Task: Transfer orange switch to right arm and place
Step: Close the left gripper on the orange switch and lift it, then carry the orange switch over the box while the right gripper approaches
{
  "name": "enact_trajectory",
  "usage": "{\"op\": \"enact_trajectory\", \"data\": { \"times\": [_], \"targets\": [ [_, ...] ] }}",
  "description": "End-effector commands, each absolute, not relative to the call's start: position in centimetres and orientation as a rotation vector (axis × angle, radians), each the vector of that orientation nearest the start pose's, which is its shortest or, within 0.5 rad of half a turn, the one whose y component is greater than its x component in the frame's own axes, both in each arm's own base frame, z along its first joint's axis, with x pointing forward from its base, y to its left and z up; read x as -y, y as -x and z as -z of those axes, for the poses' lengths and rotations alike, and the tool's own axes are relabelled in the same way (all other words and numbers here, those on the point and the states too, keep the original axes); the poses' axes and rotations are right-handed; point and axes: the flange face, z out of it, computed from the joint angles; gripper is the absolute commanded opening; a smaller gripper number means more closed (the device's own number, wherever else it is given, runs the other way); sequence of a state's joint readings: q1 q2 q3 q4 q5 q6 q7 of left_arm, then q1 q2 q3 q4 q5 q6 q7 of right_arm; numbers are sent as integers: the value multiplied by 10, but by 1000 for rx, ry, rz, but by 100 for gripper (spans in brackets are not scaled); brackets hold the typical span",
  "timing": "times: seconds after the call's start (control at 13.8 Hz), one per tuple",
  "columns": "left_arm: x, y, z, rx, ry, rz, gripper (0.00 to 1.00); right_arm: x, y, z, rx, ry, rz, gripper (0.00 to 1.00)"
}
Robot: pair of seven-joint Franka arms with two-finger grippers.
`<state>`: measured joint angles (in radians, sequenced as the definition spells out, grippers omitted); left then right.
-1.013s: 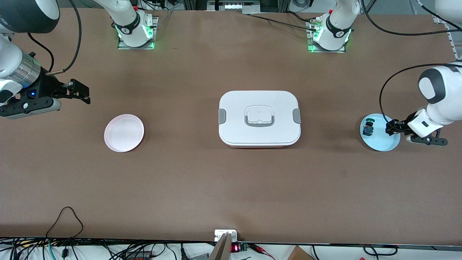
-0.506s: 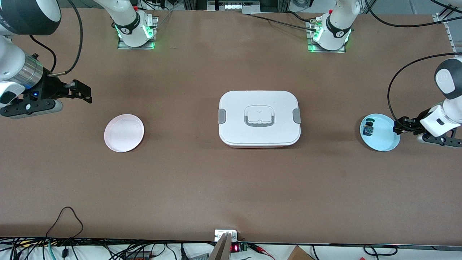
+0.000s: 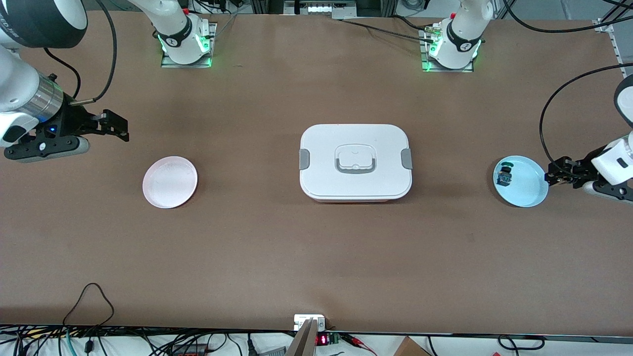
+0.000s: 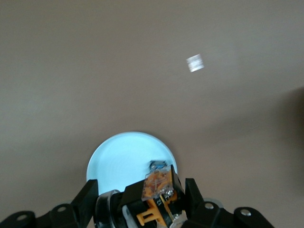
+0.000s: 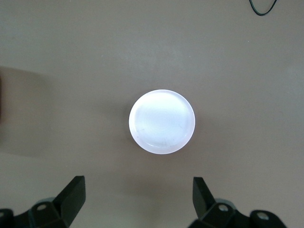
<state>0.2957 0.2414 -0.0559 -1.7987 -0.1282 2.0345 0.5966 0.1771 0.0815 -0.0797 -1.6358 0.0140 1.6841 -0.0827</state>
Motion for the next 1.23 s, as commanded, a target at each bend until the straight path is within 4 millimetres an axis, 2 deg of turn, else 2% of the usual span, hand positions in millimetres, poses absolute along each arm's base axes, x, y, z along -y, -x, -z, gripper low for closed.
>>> {"op": "enact_trajectory", "data": {
  "times": [0.0,0.14,0.22,0.43,0.51,0.8,0.94,1.08,1.16],
  "targets": [
    [-141,-607,-425,-723,3313,205,0,-62,-574,-567,254,3112,-60,100],
    [-130,-606,-424,-819,3434,314,0,-65,-571,-569,268,3096,-77,100],
    [-126,-607,-425,-849,3458,370,0,-71,-569,-570,266,3032,-90,100],
    [-110,-610,-432,-972,3479,493,0,-82,-561,-574,246,2910,-133,100],
    [-103,-611,-434,-1069,3480,561,0,-87,-560,-574,241,2869,-150,100],
    [-44,-617,-440,-1507,3433,916,0,-112,-552,-571,239,2708,-187,100],
    [-20,-614,-442,-1680,3439,1080,0,-125,-546,-560,221,2602,-220,100],
    [8,-610,-447,-1828,3475,1142,0,-131,-541,-546,266,2493,-239,100],
    [29,-608,-448,-1952,3451,1166,0,-133,-538,-534,291,2419,-247,100]
  ]
}}
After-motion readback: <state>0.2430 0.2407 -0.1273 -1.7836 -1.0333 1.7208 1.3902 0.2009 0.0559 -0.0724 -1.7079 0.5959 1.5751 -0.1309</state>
